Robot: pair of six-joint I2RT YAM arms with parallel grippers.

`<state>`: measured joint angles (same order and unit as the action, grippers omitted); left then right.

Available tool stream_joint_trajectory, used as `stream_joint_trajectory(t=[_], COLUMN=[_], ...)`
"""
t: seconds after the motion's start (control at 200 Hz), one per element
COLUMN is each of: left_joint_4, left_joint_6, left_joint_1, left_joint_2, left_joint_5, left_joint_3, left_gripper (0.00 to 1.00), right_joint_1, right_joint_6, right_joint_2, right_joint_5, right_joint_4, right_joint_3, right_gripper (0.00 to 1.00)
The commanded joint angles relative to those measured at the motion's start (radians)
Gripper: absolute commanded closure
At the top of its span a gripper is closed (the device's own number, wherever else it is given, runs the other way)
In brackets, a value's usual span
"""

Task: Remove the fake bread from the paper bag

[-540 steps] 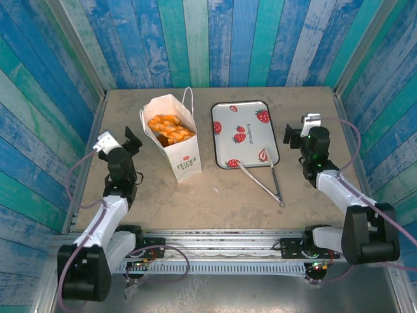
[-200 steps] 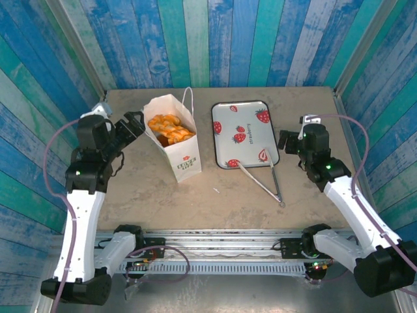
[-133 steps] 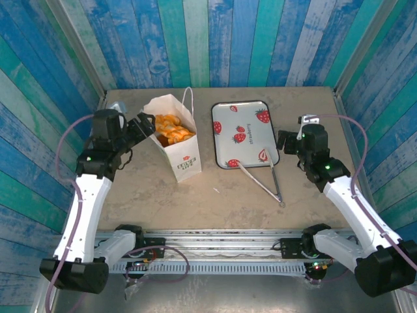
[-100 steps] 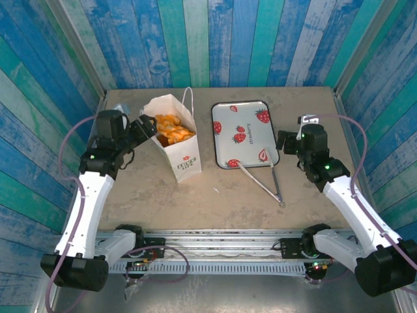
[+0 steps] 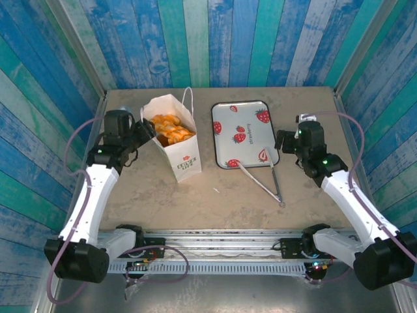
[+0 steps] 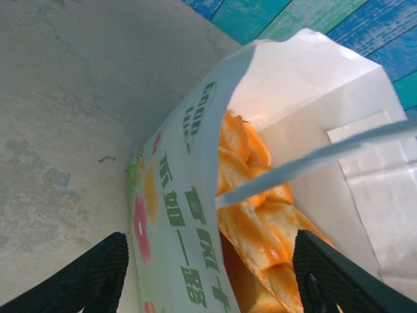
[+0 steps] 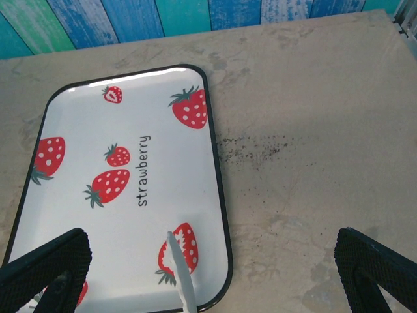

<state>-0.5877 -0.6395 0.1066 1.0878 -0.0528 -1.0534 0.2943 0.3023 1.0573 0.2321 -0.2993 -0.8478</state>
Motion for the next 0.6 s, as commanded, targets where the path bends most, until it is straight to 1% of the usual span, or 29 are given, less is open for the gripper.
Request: stream_joint_trajectory(t=[0.0,0.115,0.295,0.531,0.596], left_joint_4=[0.018,0.026,0.041,0.063,0.064], left_joint_6=[0.006,0.005,-0.001,-0.003,0.0], left_joint_1=[0.002,0.002,0.002,0.002,0.002], left_joint_2=[0.029,0.05,0.077,0.108,0.113], left_joint_5=[0.031,0.037,0.041,0.031,0.037], left_joint_3=[-0.011,-0.016,-0.019,-0.032,-0.042], left_gripper=[0.35,0.37,0.47,0.66,0.73], right_joint_1=[0.007,0.008,0.008,0.008,0.008], right_joint_6=[0.015,0.014,0.011,0.008,0.009], right_joint_2=[0.008,0.018,0.023,0.027,0.029], right_joint_5=[0.005,0.001,0.0,0.001,0.002], right_joint_4=[-0.032,-0.035,-0.035,-0.034,-0.033], right_joint_3=[-0.026,-0.031,-0.035,-0.037,-0.036], right_gripper=[0.0,0.0,0.0,0.0,0.0])
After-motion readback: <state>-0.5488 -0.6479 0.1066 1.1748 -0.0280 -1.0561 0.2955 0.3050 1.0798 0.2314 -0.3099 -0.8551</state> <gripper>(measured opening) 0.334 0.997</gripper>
